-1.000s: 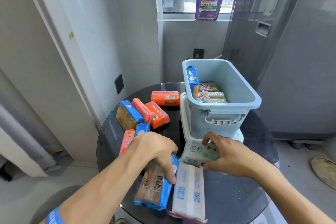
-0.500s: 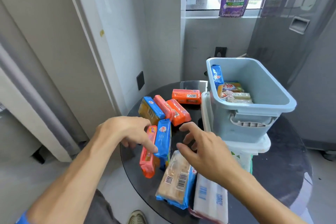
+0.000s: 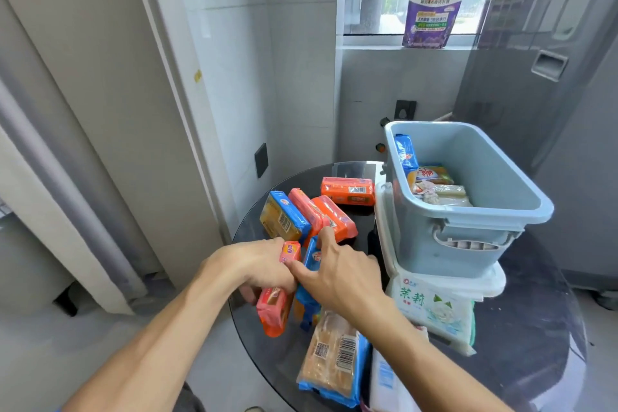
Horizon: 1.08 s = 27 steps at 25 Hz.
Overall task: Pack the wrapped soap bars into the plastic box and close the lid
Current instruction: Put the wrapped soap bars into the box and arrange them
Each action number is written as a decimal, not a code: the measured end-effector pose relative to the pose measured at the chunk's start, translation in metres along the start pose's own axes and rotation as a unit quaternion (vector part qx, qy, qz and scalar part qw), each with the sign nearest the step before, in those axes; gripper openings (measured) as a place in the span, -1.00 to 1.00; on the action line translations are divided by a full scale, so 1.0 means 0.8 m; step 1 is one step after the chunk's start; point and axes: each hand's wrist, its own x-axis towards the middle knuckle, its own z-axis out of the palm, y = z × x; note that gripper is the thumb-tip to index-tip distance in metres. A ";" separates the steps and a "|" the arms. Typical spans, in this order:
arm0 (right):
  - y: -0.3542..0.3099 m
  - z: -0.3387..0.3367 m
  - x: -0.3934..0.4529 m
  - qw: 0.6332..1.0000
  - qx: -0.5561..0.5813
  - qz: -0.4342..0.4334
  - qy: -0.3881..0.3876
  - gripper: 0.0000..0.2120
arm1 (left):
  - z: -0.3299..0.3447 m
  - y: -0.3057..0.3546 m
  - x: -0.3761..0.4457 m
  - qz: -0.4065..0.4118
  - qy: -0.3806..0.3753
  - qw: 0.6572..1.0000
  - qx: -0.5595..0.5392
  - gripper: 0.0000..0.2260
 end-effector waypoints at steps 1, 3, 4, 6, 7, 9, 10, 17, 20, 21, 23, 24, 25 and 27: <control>-0.002 0.003 -0.002 1.000 0.000 0.005 0.005 -0.53 | 0.001 0.002 -0.002 0.004 0.008 1.000 0.021 -0.58; -0.007 -0.001 -0.004 0.999 0.037 0.023 -0.006 -0.58 | -0.005 0.003 -0.014 0.007 0.015 0.996 0.093 -0.56; -0.005 -0.009 -0.006 0.997 0.071 0.037 -0.012 -0.60 | -0.012 0.004 -0.023 0.012 0.022 0.993 0.119 -0.56; 0.005 -0.033 -0.015 0.986 0.152 0.063 -0.016 -0.65 | -0.030 -0.001 -0.047 0.049 0.056 0.992 0.103 -0.56; 0.010 -0.049 -0.020 0.980 0.187 0.069 -0.013 -0.66 | -0.040 -0.004 -0.059 0.079 0.082 0.992 0.056 -0.57; 0.020 -0.091 -0.029 0.966 0.251 0.063 0.003 -0.66 | -0.056 0.000 -0.081 0.152 0.139 0.974 -0.091 -0.57; 0.022 -0.116 -0.030 0.958 0.283 0.052 0.016 -0.65 | -0.061 0.006 -0.090 0.186 0.179 0.951 -0.172 -0.55; 0.104 -0.268 0.007 0.897 0.336 0.088 0.272 -0.66 | -0.076 0.150 -0.047 0.314 0.251 0.808 -0.430 -0.52; 0.149 -0.257 0.016 0.879 0.335 0.135 0.312 -0.65 | -0.076 0.232 -0.007 0.322 0.342 0.834 -0.290 -0.29; 0.162 -0.249 0.017 0.879 0.330 0.149 0.309 -0.67 | -0.072 0.253 0.005 0.315 0.359 0.851 -0.217 -0.24; 0.185 -0.236 0.021 0.893 0.301 0.168 0.290 -0.70 | -0.060 0.276 0.024 0.291 0.342 0.890 -0.083 -0.30; 0.193 -0.232 0.023 0.900 0.286 0.172 0.281 -0.70 | -0.054 0.278 0.032 0.272 0.319 0.907 -0.035 -0.37; 0.198 -0.230 0.025 0.905 0.274 0.173 0.275 -0.70 | -0.048 0.277 0.037 0.252 0.299 0.920 0.003 -0.42; 0.206 -0.226 0.029 0.913 0.258 0.165 0.268 -0.71 | -0.043 0.273 0.044 0.223 0.285 0.930 0.069 -0.43</control>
